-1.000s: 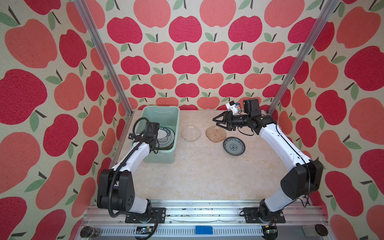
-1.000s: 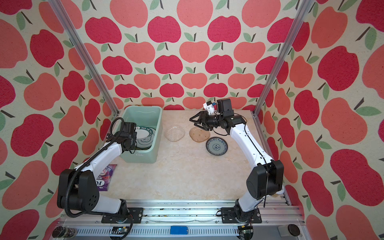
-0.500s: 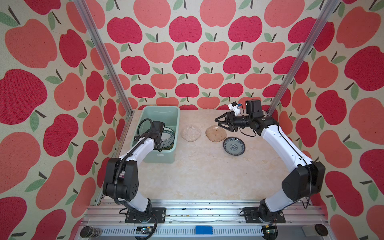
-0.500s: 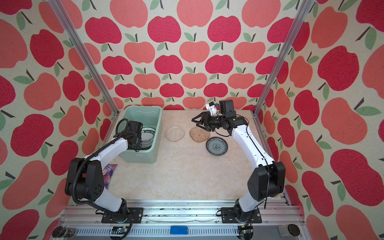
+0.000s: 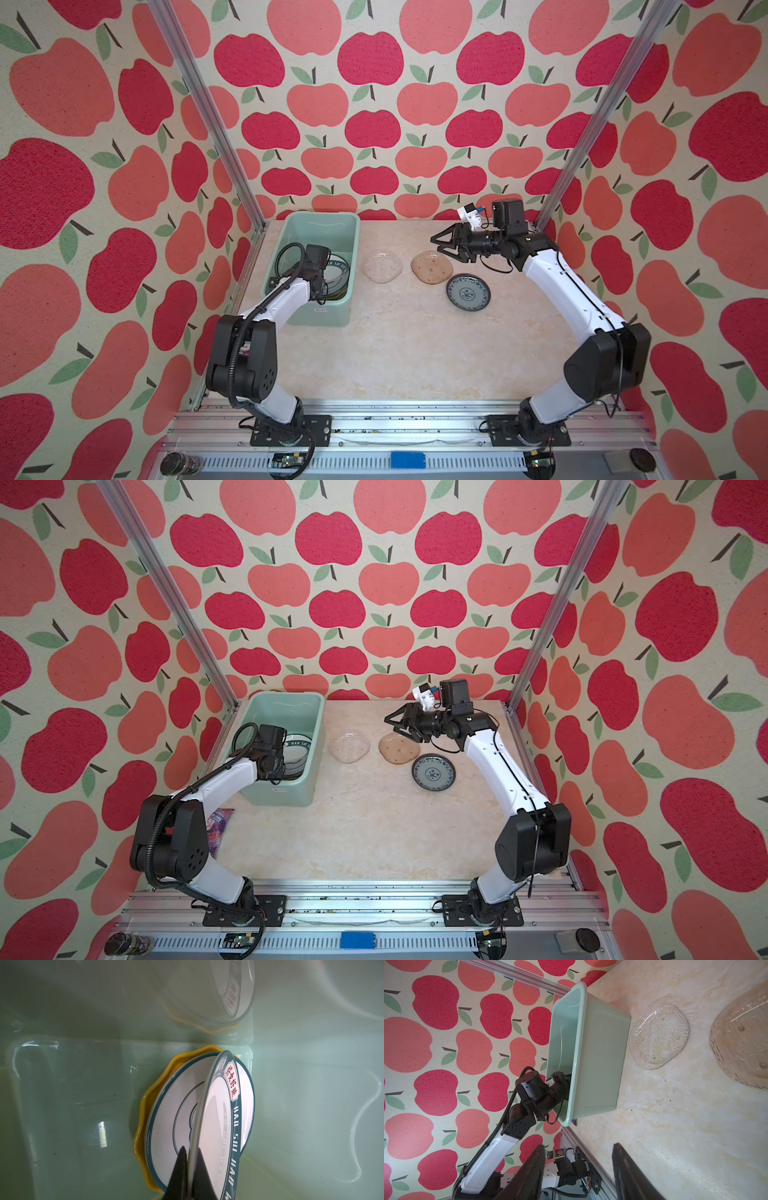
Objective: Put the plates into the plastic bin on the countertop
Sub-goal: 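Lower the plate into the bin onto the stacked plates with the left gripper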
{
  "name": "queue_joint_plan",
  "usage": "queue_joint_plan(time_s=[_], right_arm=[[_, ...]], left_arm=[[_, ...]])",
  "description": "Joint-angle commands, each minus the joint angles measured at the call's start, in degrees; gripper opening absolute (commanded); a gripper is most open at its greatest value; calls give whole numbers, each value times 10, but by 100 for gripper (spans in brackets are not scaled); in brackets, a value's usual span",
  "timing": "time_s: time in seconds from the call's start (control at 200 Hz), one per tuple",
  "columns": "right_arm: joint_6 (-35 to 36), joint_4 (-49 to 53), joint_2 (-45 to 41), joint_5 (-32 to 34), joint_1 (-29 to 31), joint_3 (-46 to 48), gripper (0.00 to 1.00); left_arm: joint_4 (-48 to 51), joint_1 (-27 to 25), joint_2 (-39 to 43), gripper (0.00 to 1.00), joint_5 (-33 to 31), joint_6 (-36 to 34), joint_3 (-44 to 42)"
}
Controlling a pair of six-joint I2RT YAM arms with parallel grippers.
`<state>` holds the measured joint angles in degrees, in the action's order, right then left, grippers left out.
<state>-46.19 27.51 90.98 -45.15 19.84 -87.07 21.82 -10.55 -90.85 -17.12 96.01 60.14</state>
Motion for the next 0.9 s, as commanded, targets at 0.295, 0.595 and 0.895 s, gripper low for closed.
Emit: queue_joint_plan(time_s=[0.295, 0.595, 0.895], right_arm=[[6, 13, -17, -7, -4, -5, 55], [8, 17, -27, -5, -8, 2, 55], [7, 16, -26, -6, -8, 3, 55]], left_arm=[[-18, -7, -32, 9, 8, 9, -15], [-28, -12, -40, 22, 7, 19, -21], [-42, -13, -45, 28, 5, 33, -34]])
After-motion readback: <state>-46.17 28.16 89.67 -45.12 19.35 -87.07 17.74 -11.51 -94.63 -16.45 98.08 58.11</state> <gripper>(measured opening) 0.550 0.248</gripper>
